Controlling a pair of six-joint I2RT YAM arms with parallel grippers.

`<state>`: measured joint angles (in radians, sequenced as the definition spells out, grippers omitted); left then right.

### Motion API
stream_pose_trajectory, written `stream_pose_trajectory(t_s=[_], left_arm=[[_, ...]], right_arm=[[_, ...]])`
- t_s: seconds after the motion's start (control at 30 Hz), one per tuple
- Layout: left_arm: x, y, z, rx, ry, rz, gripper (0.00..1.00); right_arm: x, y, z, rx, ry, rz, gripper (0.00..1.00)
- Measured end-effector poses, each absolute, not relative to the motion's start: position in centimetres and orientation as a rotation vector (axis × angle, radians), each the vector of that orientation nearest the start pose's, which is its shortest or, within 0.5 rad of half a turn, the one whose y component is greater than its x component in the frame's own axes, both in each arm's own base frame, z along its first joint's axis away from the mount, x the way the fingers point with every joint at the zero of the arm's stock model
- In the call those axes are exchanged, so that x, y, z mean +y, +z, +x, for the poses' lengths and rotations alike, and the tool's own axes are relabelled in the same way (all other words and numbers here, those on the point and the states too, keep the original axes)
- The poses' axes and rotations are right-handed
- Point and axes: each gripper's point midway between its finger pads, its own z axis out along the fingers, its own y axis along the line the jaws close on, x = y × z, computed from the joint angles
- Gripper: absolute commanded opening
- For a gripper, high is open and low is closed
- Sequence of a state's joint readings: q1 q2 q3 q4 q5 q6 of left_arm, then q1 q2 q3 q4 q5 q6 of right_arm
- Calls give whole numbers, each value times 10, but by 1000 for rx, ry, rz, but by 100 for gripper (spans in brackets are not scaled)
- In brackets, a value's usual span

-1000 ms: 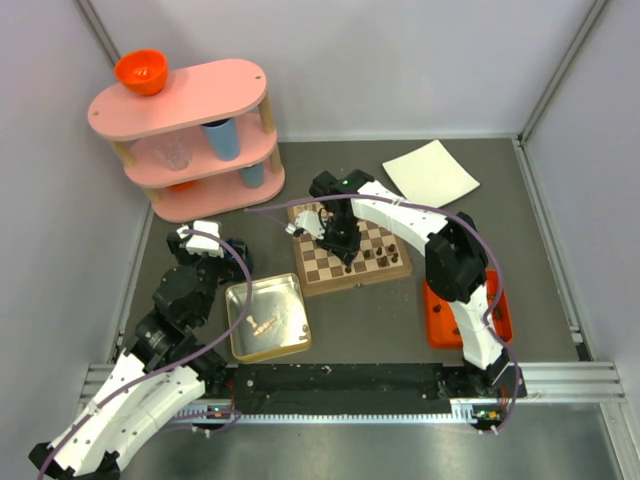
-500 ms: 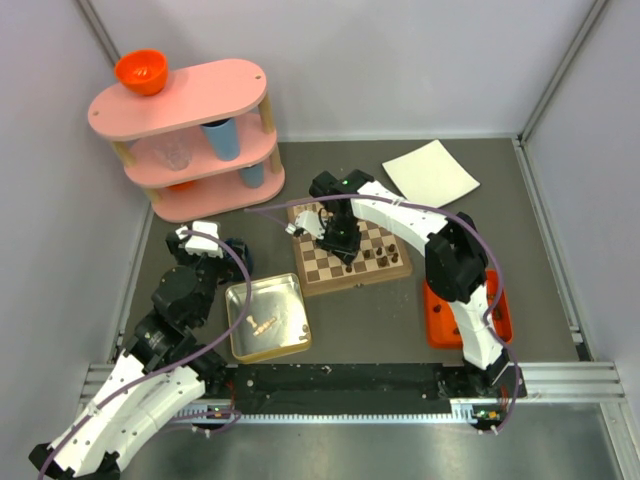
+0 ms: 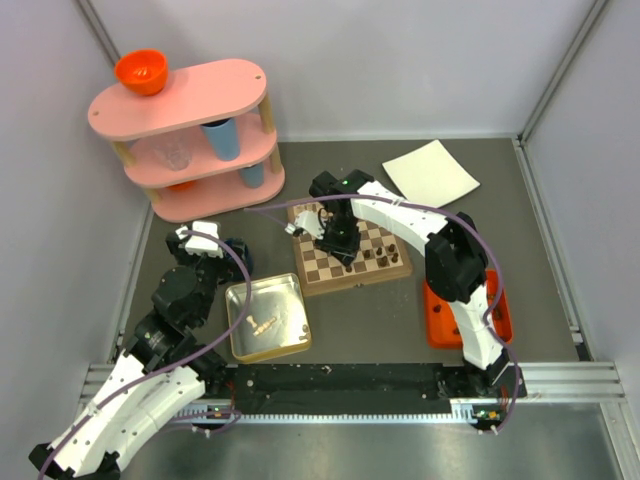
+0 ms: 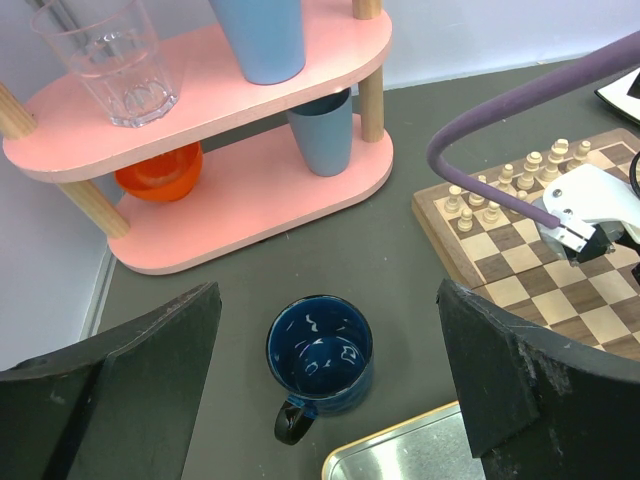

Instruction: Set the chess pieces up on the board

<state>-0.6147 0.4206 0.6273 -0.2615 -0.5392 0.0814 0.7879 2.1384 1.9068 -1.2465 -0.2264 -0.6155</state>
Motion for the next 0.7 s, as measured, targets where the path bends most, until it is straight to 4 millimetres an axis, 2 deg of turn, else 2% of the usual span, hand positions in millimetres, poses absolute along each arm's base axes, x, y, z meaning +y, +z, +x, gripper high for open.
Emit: stream_pose_trajectory(t_s=[0.1,0.13,0.23,0.5,0.7], left_arm=[[-55,277,239,1611,27,149,94],[-55,277,239,1611,27,149,94],[-55,277,239,1611,27,149,94],[-55,277,239,1611,27,149,94],[-55,277,239,1611,27,149,99]], right_arm=[[299,86,272,2322,377,-1973,28],[300,87,271,2322,382,-1971,35],[303,93,273,2314,391,-1955,42],[314,113,287,2252,369,-1913,44],[308,125,291,2243,363,-1887,44]])
